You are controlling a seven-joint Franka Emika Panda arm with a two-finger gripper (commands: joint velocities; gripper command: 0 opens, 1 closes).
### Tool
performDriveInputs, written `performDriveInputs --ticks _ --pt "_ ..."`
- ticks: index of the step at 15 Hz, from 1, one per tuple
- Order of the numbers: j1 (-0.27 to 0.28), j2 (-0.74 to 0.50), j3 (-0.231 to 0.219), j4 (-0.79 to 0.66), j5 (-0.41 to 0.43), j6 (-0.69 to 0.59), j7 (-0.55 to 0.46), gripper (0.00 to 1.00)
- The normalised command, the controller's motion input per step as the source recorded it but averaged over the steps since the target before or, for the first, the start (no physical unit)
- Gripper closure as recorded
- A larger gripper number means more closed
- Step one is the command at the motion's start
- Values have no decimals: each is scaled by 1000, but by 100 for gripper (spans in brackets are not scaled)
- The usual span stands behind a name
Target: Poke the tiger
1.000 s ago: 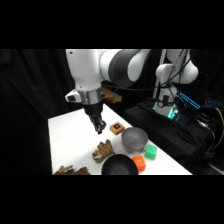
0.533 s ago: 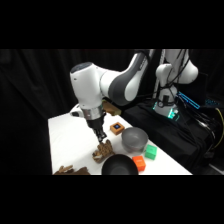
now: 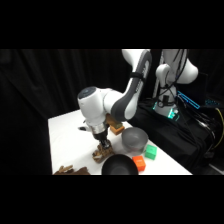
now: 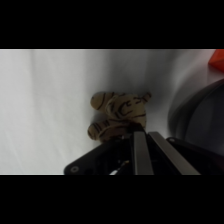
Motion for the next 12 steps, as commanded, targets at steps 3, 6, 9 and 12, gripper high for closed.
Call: performDriveInputs --ticks 3,6,9,12 --pt "-85 172 85 14 140 210 -161 97" --pt "-98 111 88 26 126 127 -171 97" --pt "-76 -131 68 -95 90 9 -144 97" --pt "-16 -436 26 -223 28 -194 -70 97"
